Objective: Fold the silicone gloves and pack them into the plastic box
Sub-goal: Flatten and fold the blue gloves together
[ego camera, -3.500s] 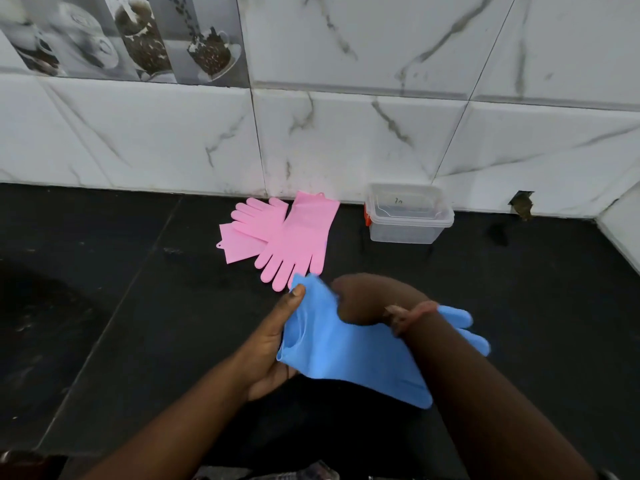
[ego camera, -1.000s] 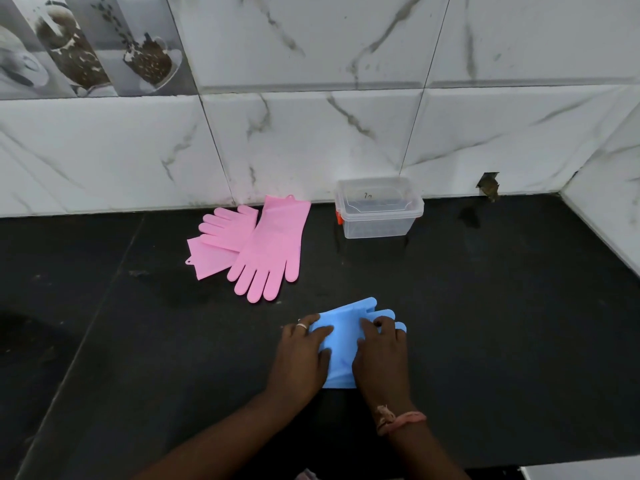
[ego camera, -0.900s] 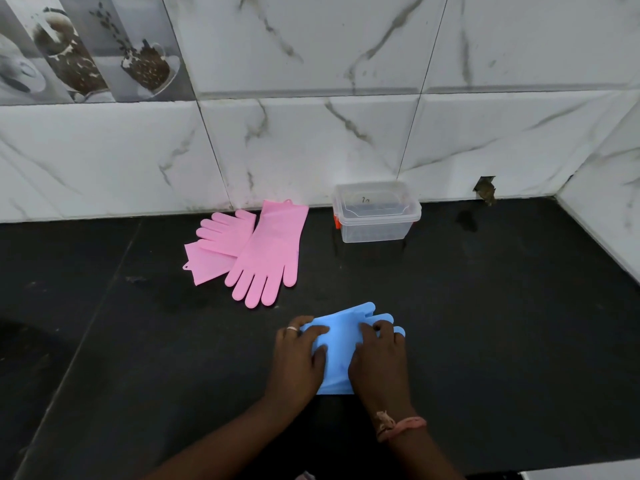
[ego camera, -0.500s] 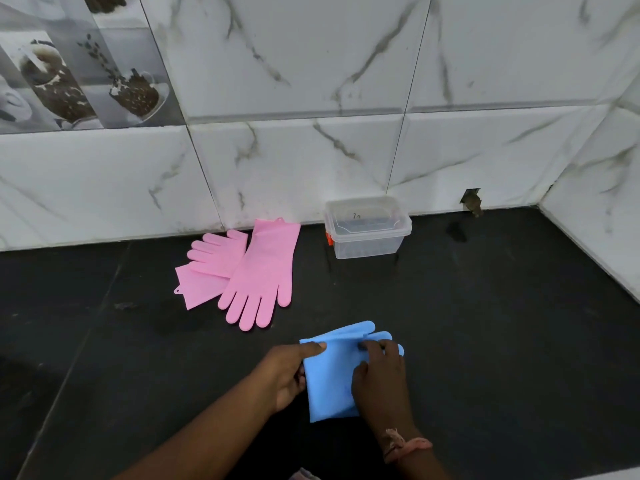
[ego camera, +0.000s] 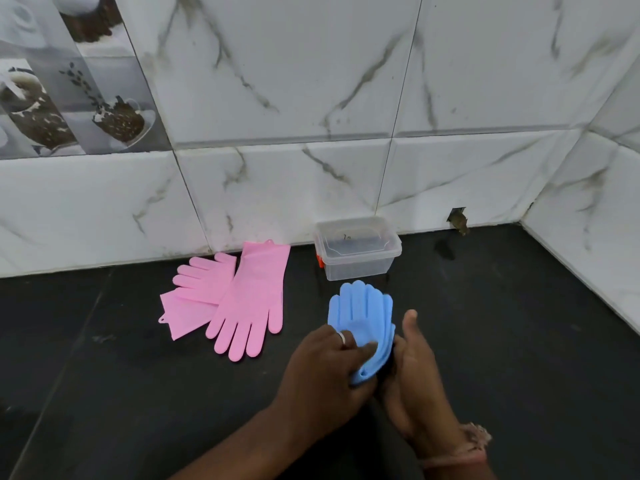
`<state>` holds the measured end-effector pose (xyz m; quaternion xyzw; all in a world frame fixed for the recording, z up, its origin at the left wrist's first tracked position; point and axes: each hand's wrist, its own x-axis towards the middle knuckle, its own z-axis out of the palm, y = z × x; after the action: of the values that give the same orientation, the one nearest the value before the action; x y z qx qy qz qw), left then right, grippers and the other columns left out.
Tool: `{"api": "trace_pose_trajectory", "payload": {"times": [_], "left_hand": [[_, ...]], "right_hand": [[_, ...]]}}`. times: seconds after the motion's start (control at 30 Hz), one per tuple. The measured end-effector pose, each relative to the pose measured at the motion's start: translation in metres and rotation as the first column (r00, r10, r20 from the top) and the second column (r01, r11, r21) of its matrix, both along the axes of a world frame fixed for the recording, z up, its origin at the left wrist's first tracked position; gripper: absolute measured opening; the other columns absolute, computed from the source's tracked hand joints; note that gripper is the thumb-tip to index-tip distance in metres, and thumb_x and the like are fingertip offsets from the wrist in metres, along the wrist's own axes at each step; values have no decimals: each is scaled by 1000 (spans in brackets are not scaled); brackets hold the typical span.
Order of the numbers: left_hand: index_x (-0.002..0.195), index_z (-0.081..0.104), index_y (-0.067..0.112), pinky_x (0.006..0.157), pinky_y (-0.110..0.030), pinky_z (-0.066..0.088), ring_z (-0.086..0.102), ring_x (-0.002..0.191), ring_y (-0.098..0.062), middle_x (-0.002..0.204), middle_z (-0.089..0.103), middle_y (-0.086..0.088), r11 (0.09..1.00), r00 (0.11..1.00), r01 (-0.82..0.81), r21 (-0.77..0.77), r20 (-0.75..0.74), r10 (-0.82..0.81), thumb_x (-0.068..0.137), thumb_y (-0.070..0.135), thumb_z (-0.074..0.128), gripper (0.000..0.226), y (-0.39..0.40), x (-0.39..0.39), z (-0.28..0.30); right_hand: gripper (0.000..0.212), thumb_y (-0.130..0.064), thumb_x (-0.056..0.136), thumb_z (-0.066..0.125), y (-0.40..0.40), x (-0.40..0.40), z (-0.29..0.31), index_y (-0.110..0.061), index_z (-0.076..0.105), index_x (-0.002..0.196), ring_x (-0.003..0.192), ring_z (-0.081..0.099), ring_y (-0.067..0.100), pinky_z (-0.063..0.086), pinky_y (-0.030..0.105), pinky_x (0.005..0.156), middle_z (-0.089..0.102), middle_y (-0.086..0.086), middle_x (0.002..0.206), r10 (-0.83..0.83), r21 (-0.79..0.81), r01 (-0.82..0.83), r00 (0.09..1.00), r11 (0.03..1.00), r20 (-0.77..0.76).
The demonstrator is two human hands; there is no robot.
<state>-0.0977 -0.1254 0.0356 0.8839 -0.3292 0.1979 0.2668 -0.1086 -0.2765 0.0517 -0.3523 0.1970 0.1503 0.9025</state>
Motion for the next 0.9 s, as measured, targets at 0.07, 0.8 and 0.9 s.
{"api": "trace_pose_trajectory", "payload": {"times": [0.07,0.8,0.9], "left_hand": [[114,81,26,68,-23,54,63,73,-11,83,72,9,986,990,62,156,117,-81,77,50,63,47,1,-2,-6],[129,69,3,109,-59,51,74,114,-40,122,77,-21,508,-38,-794,-334,-807,-589,90,17,78,42,4,37,-46],[123,70,4,103,-57,56,77,106,-39,113,80,-19,502,-22,-813,-295,-846,-533,93,14,75,32,-25,53,-51]], "right_hand": [[82,-75,82,50,-5,2,-2,-7,63,126,118,60,45,48,58,99,64,26,127,42,121,-41,999,992,-8],[32,-33,94,65,-49,23,-71,-15,64,121,106,70,30,55,52,92,73,10,117,132,-511,-112,991,852,3],[20,-33,94,64,-59,48,-76,-17,68,104,89,72,21,59,40,77,75,6,102,46,-795,-75,997,602,-59]]}}
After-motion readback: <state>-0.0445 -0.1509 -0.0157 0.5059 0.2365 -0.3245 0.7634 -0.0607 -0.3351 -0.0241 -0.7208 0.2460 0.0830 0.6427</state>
